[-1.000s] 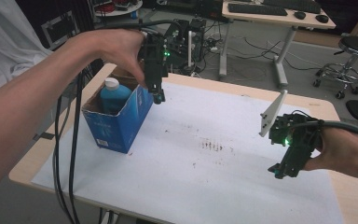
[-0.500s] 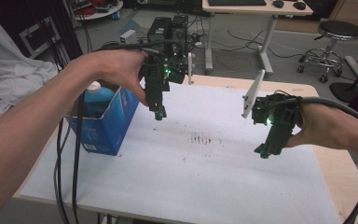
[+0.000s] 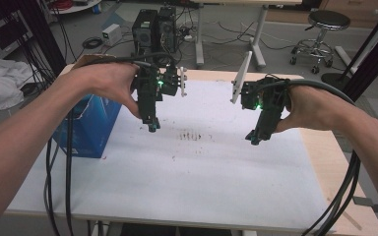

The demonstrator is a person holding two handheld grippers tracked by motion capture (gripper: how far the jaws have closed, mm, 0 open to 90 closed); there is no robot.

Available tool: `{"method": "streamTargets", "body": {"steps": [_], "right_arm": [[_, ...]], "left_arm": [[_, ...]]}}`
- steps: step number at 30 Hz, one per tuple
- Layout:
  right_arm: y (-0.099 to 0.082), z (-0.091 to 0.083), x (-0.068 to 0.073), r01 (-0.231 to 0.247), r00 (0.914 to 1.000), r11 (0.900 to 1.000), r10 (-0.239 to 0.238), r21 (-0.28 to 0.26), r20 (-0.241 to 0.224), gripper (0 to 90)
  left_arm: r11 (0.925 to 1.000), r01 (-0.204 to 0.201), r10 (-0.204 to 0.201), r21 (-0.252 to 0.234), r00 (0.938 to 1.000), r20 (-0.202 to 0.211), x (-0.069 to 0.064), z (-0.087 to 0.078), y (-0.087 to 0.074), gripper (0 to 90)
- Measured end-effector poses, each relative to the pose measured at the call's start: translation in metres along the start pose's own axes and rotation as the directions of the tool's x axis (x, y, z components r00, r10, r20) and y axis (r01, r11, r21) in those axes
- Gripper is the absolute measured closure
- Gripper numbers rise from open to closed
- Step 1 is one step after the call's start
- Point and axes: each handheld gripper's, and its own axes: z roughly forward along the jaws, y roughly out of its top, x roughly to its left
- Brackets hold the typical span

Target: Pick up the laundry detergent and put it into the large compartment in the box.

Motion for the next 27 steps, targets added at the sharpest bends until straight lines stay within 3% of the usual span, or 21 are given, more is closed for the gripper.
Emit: {"method": "streamTargets", "body": {"steps": [11, 27], "right_arm": [[-0.002, -0.01, 0.007, 0.011, 0.9997, 0.9999, -0.011, -0.003, 0.02, 12.8], [0.0, -0.008, 0.006, 0.013, 0.9998, 0.9999, -0.013, 0.01, 0.017, 12.7]], "left_arm": [[0.9999, 0.01, -0.01, 0.009, 0.9999, 0.002, 0.001, 0.007, -0.005, 16.9], [1.0, 0.009, -0.009, -0.002, 0.9999, 0.012, -0.001, 0.01, -0.009, 16.9]]}}
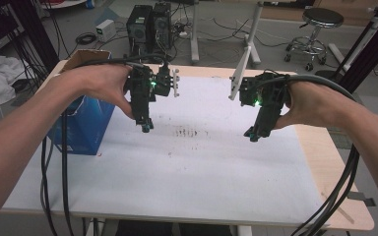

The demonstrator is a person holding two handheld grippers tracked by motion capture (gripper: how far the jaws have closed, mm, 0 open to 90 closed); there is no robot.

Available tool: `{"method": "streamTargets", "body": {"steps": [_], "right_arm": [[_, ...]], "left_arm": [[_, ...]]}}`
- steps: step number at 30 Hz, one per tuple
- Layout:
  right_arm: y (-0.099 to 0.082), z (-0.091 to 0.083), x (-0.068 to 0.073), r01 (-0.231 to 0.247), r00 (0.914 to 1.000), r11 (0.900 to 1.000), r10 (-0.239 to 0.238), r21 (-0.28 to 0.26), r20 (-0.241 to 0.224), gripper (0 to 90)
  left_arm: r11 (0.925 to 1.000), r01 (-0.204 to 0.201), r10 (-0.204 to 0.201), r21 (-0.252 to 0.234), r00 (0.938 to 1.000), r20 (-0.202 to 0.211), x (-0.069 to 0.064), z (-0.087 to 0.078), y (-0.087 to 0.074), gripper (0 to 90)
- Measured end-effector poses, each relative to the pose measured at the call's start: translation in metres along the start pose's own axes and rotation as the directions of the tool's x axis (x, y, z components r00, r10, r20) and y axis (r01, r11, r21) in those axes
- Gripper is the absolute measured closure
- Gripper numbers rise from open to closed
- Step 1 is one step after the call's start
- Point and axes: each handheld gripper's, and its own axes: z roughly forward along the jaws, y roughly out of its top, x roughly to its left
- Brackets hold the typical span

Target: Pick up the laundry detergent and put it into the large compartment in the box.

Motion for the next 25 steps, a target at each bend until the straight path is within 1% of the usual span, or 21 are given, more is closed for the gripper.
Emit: {"method": "streamTargets", "body": {"steps": [11, 17, 20, 21, 25], "right_arm": [[-0.0005, -0.0009, 0.001, -0.002, 1.0, 1.0, 0.002, -0.001, 0.002, 12.7], [0.0005, -0.0018, 0.0023, 0.001, 1.0, 1.0, -0.001, -0.005, 0.007, 12.7], [0.0006, -0.0023, 0.0028, 0.004, 1.0, 1.0, -0.004, -0.005, 0.008, 12.8], [0.0007, -0.0023, 0.0032, 0.003, 1.0, 1.0, -0.003, -0.005, 0.008, 12.8], [0.0007, -0.0018, 0.0027, 0.003, 1.0, 1.0, -0.003, -0.003, 0.007, 12.7]], "left_arm": [[0.9999, 0.009, -0.009, -0.01, 1.0, 0.001, -0.0008, -0.0017, -0.003, 16.9], [0.9999, 0.011, -0.011, -0.001, 0.9999, 0.002, -0.002, -0.0029, -0.0034, 16.9], [0.9999, 0.012, -0.012, -0.002, 0.9999, 0.002, -0.0018, -0.0027, -0.0042, 16.9], [0.9998, 0.018, -0.018, -0.004, 0.9998, 0.001, -0.002, -0.0028, -0.0048, 16.9], [0.9999, 0.015, -0.015, -0.004, 0.9999, 0.005, -0.0021, -0.0031, -0.0043, 16.9]]}}
